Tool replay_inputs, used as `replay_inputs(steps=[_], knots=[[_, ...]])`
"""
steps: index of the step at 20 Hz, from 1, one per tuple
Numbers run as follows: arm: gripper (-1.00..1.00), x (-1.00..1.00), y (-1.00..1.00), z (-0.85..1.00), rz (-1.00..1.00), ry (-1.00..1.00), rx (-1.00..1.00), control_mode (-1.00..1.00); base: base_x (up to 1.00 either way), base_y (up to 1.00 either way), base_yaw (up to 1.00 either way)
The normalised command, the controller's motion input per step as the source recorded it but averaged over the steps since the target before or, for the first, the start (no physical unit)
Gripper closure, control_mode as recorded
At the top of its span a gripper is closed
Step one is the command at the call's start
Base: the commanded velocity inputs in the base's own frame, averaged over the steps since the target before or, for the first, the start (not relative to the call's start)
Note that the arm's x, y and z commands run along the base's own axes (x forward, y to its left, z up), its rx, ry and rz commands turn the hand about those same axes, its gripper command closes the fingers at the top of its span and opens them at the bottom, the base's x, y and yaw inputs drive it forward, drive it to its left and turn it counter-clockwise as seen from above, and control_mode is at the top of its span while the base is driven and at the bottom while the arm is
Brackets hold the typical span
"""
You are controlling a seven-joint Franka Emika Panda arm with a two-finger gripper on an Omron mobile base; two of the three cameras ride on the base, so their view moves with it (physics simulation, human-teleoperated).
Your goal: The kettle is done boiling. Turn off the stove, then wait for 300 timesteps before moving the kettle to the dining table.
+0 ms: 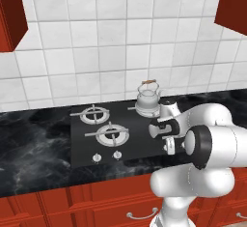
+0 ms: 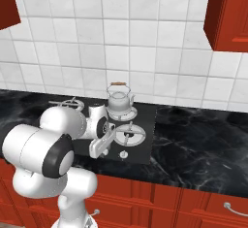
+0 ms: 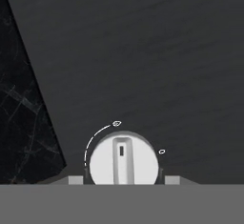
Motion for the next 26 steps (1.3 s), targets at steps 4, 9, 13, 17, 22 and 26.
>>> replay_inputs(steps=[4,9,13,17,22,26], knots=[[1.0,0.0,0.01,0.0,-0.02,-0.05,0.0,-1.0,0.0,0.0,0.0],[1.0,0.0,0.0,-0.02,-0.12,-0.01,0.0,-1.0,0.0,0.0,0.0],[1.0,0.0,0.0,-0.06,-0.19,0.0,0.0,-1.0,0.0,0.0,0.0],[1.0,0.0,0.0,-0.04,-0.21,0.0,0.0,-1.0,0.0,0.0,0.0],[1.0,-0.03,0.0,-0.05,-0.22,0.0,0.0,-1.0,0.0,0.0,0.0],[1.0,-0.09,0.0,-0.05,-0.26,-0.02,0.01,-1.0,0.0,0.0,0.0]])
